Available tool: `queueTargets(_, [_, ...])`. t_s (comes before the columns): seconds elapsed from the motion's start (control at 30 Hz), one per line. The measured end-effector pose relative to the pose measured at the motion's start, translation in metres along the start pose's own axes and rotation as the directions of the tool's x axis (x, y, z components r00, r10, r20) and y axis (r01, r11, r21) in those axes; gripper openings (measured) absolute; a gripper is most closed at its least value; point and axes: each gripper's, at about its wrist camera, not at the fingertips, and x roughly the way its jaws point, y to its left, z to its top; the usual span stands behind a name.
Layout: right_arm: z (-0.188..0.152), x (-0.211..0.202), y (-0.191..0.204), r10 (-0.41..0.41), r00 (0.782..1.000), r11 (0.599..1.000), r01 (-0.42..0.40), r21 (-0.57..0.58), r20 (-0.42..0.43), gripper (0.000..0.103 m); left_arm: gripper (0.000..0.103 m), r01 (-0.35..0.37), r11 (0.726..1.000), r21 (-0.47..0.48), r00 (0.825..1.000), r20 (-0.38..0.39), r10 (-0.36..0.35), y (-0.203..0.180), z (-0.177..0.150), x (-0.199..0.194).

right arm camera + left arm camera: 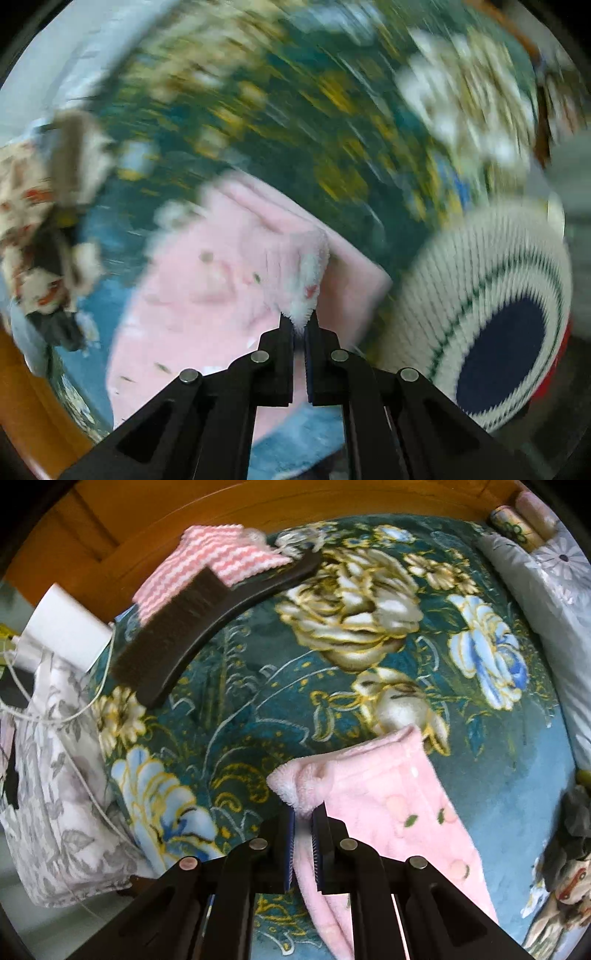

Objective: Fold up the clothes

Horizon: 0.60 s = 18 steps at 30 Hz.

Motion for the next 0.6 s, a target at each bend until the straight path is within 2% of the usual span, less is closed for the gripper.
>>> queueTargets(0.1, [-0.005,0.013,-0.010,-0.019,1.000,1.000,0.019,0.001,-0.013,0.005,0.009,-0.024,1.000,0.008,1.000,-0.004,0.024,-0.001,-0.003,0.000])
queueTargets(0.2, [-0.003,0.009,-0.007,-0.018,1.000,0.999,0.018,-0.038,0.004,0.014,0.009,-0.035,0.999,0.028,0.999,0.005,0.035,-0.006,-0.004,-0.006])
queueTargets(0.3, [0.004,-0.005,-0.003,-0.005,0.999,0.997,0.009,-0.083,0.048,0.027,0.009,-0.042,0.998,0.047,0.999,0.015,0.041,-0.013,-0.004,-0.011])
queueTargets(0.33, [0.008,-0.008,-0.001,0.002,0.998,0.995,0.005,-0.104,0.061,0.034,0.009,-0.044,0.998,0.053,0.999,0.019,0.043,-0.016,-0.005,-0.013])
queueTargets(0.37, [0.013,-0.009,0.003,0.001,0.998,0.991,0.008,-0.132,0.067,0.037,0.009,-0.046,0.997,0.059,0.999,0.022,0.044,-0.018,-0.005,-0.014])
queueTargets(0.47, [0.031,-0.002,0.016,-0.017,0.998,0.979,0.028,-0.201,0.055,0.037,0.009,-0.054,0.996,0.068,0.998,0.031,0.052,-0.025,-0.009,-0.018])
queueTargets(0.6, [0.051,0.011,0.028,0.004,1.000,0.961,0.004,-0.278,0.030,0.037,0.010,-0.068,0.994,0.081,0.997,0.045,0.064,-0.032,-0.016,-0.023])
